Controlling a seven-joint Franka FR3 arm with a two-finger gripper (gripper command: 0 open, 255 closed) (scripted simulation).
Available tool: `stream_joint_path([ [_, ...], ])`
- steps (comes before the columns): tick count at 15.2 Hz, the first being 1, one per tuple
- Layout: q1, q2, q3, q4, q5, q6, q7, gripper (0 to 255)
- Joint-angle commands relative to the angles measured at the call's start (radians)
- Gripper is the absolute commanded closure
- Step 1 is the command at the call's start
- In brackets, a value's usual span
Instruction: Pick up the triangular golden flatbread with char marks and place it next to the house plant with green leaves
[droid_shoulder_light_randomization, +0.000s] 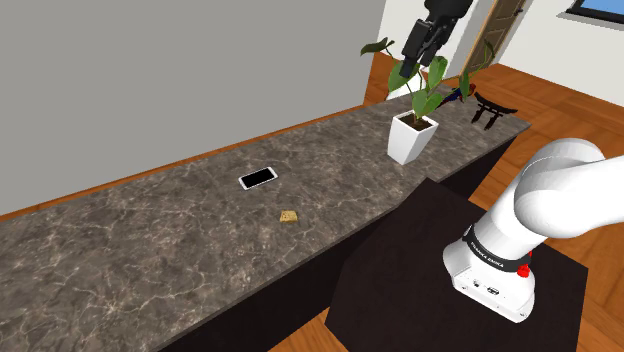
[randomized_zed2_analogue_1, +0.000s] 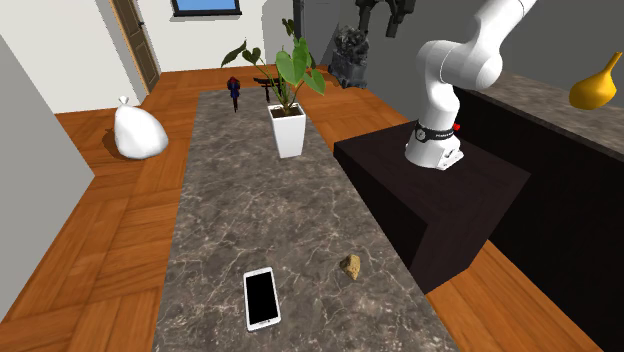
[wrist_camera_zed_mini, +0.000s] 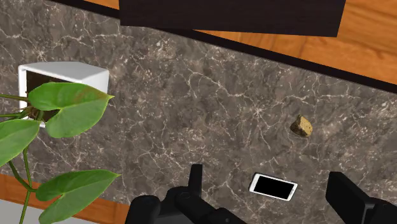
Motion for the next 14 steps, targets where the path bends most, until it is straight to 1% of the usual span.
stream_joint_path([
  [1,0.000,0.000,0.000,0.000,0.000,0.000,0.000,0],
  [8,0.007,0.085,0.057,-0.153,0.076,0.220,0.114,0],
  [14,0.020,0.224,0.110,-0.235,0.146,0.431,0.202,0],
])
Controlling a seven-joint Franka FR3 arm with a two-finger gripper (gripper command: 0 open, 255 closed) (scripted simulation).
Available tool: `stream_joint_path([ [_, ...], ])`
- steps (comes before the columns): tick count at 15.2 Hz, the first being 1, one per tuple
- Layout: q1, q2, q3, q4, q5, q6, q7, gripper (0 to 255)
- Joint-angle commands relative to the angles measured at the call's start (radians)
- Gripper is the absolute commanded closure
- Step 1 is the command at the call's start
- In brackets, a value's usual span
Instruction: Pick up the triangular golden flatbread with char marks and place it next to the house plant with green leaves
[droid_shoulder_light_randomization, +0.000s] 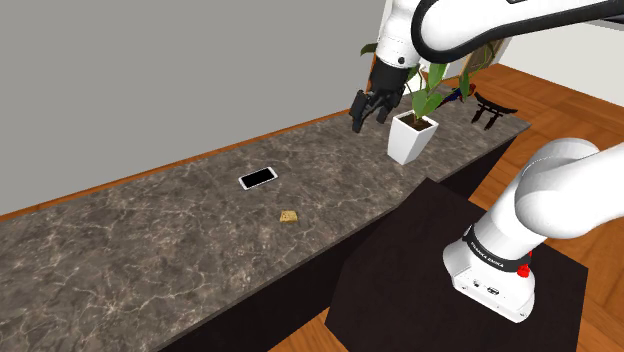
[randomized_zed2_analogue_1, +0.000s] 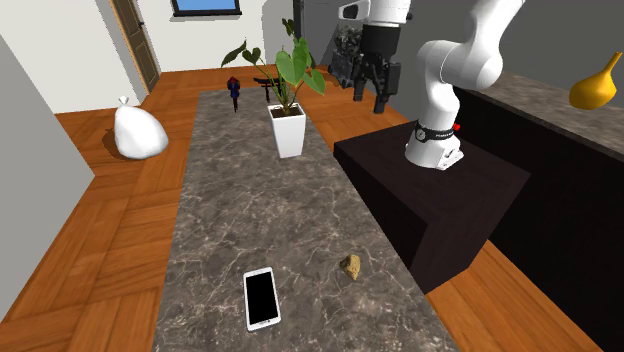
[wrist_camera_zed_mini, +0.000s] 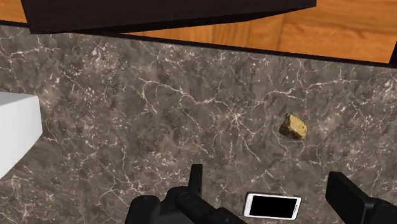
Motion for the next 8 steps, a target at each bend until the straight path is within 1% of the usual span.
stream_joint_path([
  [1,0.005,0.059,0.019,-0.019,0.024,0.077,0.029,0],
  [8,0.025,0.309,0.079,-0.034,0.100,0.337,0.119,0],
])
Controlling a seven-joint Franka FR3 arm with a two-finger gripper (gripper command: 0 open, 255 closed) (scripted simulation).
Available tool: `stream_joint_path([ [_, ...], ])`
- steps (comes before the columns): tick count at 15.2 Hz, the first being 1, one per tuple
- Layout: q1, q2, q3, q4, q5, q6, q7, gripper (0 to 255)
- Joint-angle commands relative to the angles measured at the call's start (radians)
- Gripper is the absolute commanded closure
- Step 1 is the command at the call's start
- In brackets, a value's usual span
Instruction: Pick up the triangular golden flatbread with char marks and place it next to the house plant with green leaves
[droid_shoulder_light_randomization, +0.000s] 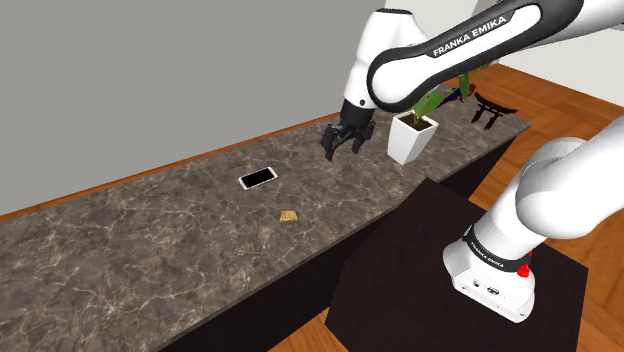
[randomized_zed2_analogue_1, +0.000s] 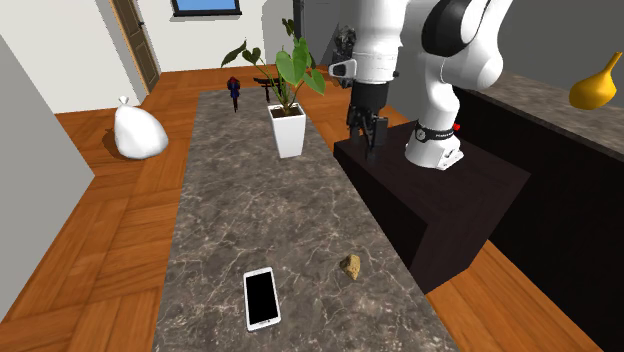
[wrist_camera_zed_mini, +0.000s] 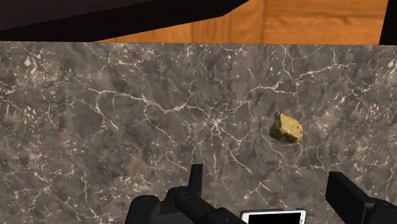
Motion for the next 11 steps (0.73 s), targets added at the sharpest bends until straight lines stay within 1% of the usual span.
stream_joint_path([
  [1,0.007,0.072,0.017,0.001,0.021,0.073,0.026,0],
  [6,0.022,0.288,0.049,0.047,0.059,0.244,0.084,0],
  [11,0.043,0.512,0.066,0.130,0.079,0.389,0.140,0],
])
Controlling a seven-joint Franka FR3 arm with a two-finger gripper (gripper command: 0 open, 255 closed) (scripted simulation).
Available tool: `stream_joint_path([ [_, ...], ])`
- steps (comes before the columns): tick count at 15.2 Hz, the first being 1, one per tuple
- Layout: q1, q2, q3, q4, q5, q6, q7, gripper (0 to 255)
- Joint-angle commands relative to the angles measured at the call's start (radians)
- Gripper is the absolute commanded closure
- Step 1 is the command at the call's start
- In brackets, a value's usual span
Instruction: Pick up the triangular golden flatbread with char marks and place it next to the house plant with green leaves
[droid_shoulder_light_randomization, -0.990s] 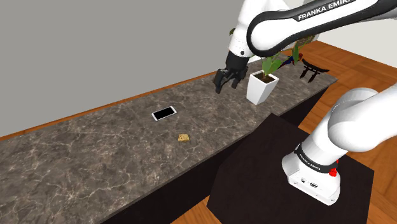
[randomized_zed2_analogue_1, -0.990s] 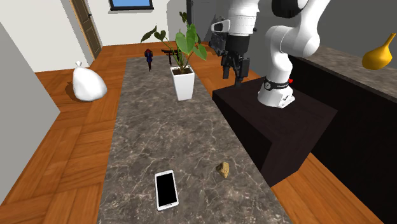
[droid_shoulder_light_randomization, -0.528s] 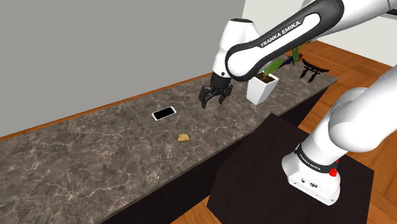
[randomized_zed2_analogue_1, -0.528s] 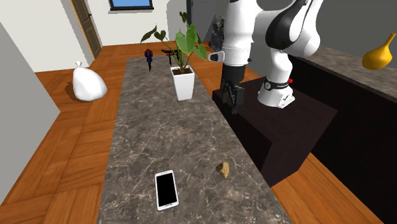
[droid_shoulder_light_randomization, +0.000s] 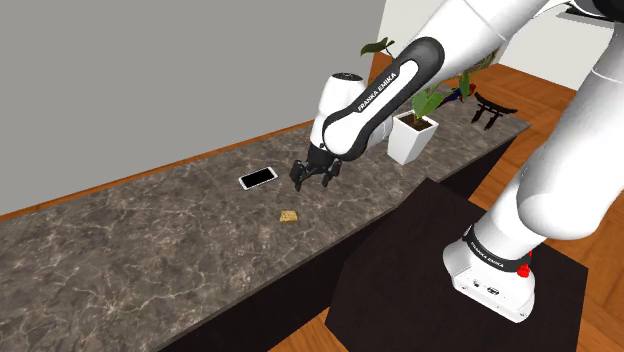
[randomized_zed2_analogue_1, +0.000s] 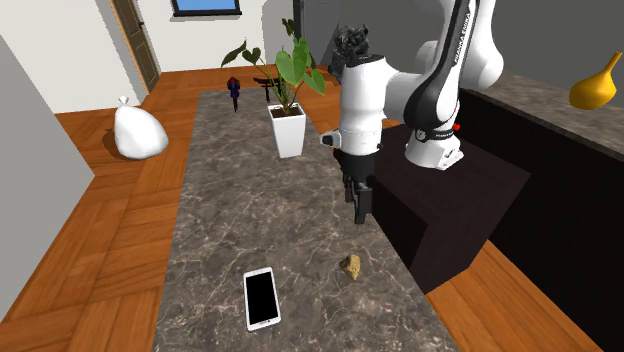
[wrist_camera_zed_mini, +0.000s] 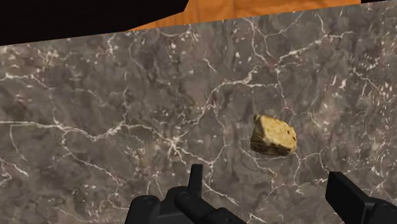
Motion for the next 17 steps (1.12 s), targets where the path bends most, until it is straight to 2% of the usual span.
stream_joint_path([
  [1,0.013,0.078,0.007,0.032,0.010,0.050,0.026,0],
  [7,0.051,0.339,0.006,0.184,0.030,0.167,0.080,0],
  [15,0.075,0.461,-0.003,0.240,0.023,0.236,0.080,0],
  [17,0.075,0.461,-0.003,0.240,0.023,0.236,0.080,0],
])
